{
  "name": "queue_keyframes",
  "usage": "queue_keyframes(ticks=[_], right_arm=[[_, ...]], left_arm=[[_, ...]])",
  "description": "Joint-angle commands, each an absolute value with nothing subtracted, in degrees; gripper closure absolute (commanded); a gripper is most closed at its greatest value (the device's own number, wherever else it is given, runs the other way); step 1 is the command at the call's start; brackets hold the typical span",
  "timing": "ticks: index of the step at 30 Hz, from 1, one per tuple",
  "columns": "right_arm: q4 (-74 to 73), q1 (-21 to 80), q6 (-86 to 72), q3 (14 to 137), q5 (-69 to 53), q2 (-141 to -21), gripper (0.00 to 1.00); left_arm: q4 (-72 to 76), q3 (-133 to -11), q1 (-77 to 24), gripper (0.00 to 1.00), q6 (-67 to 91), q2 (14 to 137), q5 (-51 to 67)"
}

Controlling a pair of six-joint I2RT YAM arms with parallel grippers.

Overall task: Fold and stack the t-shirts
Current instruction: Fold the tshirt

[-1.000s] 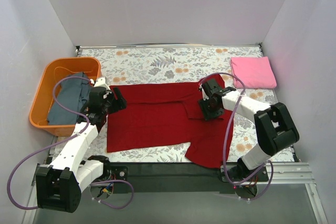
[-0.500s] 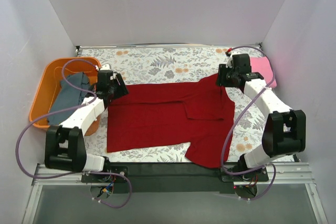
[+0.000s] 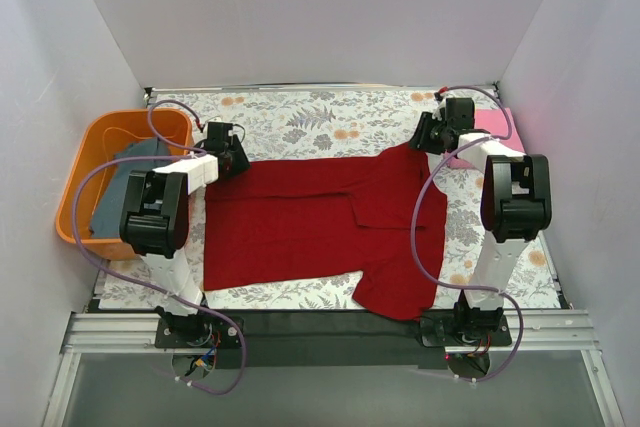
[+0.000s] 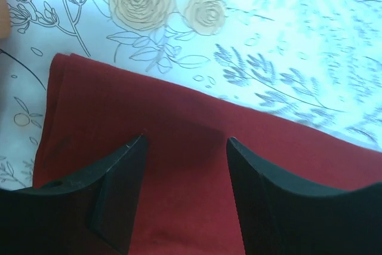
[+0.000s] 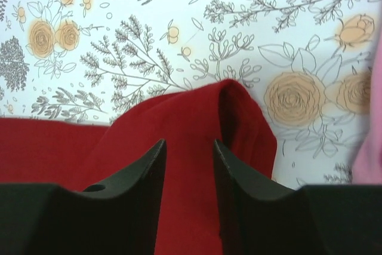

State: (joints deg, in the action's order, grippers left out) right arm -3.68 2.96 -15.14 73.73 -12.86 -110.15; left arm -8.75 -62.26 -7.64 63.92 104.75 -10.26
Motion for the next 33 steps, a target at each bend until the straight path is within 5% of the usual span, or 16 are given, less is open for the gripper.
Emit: queue_keyframes(ticks=[1, 23, 33], right_arm=[[3.2, 2.2, -16.5, 77.4, -15.5, -111.8, 0.63], [6.2, 0.5, -17.2, 80.3, -19.7, -119.7, 0.68], [7.3, -2.2, -18.2, 77.6, -16.1, -117.9, 0.91]], left_arm=[[-7.1, -65.7, -6.9, 0.48, 63.5, 106.6, -13.4], [-6.8, -65.8, -6.3, 0.49, 64.1, 112.0, -14.9], [-7.6, -65.1, -5.0, 0.5, 65.7, 112.9, -15.4]])
